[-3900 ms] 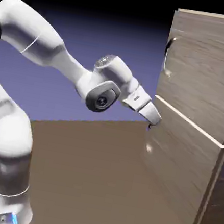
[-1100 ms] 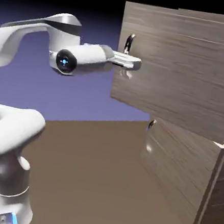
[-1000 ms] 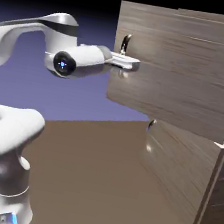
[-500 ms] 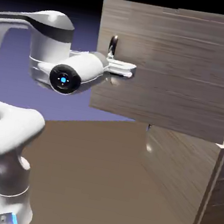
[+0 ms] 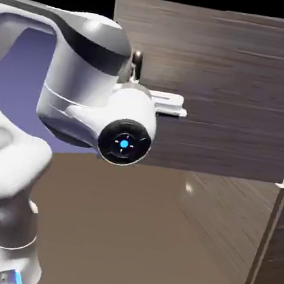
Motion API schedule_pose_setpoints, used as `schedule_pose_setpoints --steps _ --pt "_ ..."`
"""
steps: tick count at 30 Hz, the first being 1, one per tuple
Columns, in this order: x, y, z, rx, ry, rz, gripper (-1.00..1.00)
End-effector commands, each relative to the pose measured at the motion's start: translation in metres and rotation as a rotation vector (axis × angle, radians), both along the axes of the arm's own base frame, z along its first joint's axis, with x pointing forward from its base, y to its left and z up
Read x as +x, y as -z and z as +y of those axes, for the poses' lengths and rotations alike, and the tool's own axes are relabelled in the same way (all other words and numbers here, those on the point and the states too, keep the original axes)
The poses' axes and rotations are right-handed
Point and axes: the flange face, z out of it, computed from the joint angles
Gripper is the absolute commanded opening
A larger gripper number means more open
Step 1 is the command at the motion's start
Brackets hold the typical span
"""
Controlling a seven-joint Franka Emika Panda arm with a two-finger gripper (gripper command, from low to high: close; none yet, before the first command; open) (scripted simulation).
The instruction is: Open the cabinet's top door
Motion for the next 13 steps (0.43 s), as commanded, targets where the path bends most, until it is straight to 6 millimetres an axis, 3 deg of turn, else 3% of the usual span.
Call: schedule_pose_setpoints --steps 1,7,13 --pt "0.001 0.000 -0.009 0.000 -0.023 0.001 -1.00" --pt "0.008 0.000 -0.059 0.000 -0.140 0.000 -1.00" --pt "0.018 0.000 -0.095 0.000 -0.226 0.000 -1.00"
